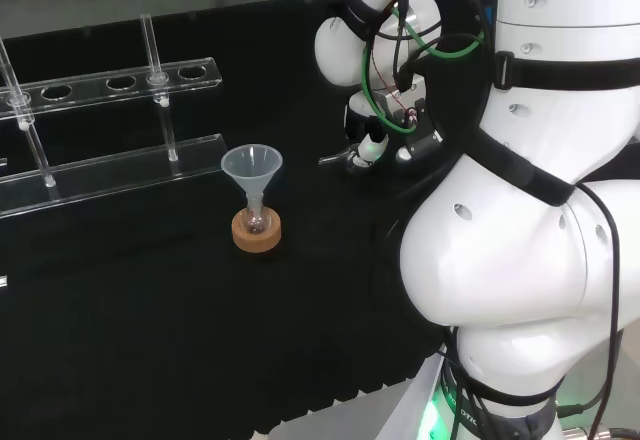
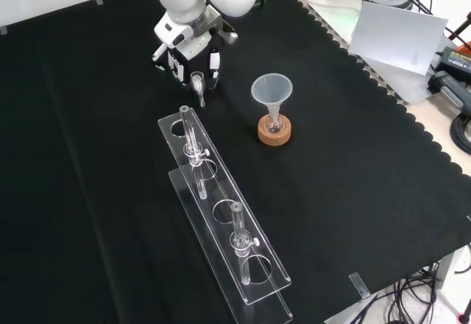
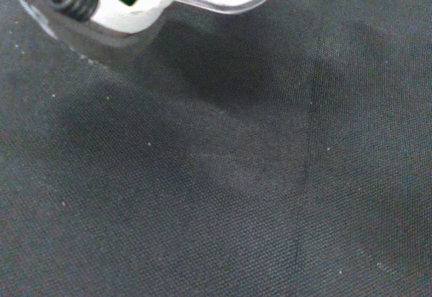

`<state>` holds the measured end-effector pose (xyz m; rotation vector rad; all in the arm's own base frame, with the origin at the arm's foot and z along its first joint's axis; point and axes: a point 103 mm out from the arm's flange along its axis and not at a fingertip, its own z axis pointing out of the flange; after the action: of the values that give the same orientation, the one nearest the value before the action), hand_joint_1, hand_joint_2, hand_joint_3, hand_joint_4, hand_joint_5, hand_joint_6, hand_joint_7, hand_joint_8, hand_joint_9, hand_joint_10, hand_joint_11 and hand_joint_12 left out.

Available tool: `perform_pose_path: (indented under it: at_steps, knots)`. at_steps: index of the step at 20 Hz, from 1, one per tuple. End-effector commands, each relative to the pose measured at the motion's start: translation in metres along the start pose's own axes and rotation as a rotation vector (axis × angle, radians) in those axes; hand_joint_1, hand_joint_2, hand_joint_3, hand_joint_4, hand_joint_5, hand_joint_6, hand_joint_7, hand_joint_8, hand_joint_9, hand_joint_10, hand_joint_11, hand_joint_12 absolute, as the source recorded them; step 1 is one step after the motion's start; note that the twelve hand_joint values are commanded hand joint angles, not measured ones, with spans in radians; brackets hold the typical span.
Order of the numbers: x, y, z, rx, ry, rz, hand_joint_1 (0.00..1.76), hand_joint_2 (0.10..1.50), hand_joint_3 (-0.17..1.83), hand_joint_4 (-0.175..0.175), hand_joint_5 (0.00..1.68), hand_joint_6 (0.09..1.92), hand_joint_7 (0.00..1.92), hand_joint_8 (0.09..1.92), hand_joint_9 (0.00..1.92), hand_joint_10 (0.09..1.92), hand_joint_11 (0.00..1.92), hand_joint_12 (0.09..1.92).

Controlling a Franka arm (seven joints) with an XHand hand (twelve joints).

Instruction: Pick up the weighing funnel.

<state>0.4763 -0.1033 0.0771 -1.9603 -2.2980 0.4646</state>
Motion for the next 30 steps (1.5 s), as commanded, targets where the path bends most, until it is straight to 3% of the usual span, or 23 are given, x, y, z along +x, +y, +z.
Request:
perform_pose_path:
  at_steps: [1, 30]
  knots:
    - [0.001, -0.001, -0.002, -0.008, 0.01, -0.005, 1.1, 0.87, 0.2, 0.175, 1.32, 0.43, 1.56, 0.18, 1.17, 0.17, 0.19, 1.53]
    - [-0.005, -0.009, -0.033, -0.075, 0.04, 0.011, 1.1, 0.87, 0.21, 0.175, 1.32, 0.43, 1.57, 0.17, 1.18, 0.16, 0.2, 1.53]
